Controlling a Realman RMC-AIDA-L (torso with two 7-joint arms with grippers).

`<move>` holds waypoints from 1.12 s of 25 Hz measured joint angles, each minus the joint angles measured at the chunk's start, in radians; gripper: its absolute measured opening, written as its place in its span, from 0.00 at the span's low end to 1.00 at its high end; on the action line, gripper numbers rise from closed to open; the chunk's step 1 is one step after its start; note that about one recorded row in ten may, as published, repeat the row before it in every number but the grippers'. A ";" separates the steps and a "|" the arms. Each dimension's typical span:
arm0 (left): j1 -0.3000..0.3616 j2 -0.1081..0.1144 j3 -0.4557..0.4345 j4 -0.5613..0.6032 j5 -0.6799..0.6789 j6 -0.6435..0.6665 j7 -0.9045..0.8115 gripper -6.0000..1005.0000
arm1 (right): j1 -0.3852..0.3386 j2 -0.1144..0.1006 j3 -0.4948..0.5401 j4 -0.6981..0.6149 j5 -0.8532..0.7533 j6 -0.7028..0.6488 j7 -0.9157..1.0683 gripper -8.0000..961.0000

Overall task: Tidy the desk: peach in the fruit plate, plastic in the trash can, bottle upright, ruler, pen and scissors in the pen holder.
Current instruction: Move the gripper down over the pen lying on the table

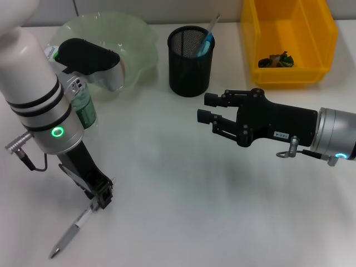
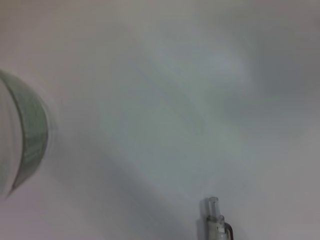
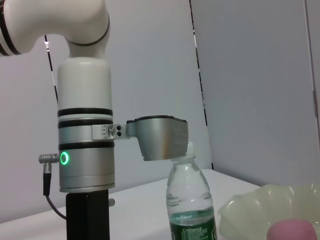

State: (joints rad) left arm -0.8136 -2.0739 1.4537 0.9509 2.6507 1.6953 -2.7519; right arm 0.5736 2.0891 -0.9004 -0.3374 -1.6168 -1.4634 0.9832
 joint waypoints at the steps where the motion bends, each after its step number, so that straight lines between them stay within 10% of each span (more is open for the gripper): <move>1: 0.000 0.000 0.000 -0.001 0.000 -0.001 0.000 0.33 | 0.000 0.000 0.000 0.000 0.000 0.000 0.000 0.39; 28: -0.025 -0.003 -0.005 -0.052 0.000 -0.014 0.027 0.25 | -0.001 0.000 -0.003 0.000 0.013 -0.012 0.002 0.39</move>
State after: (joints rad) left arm -0.8389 -2.0768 1.4490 0.8989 2.6508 1.6810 -2.7246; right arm 0.5723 2.0892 -0.9035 -0.3374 -1.6039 -1.4749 0.9848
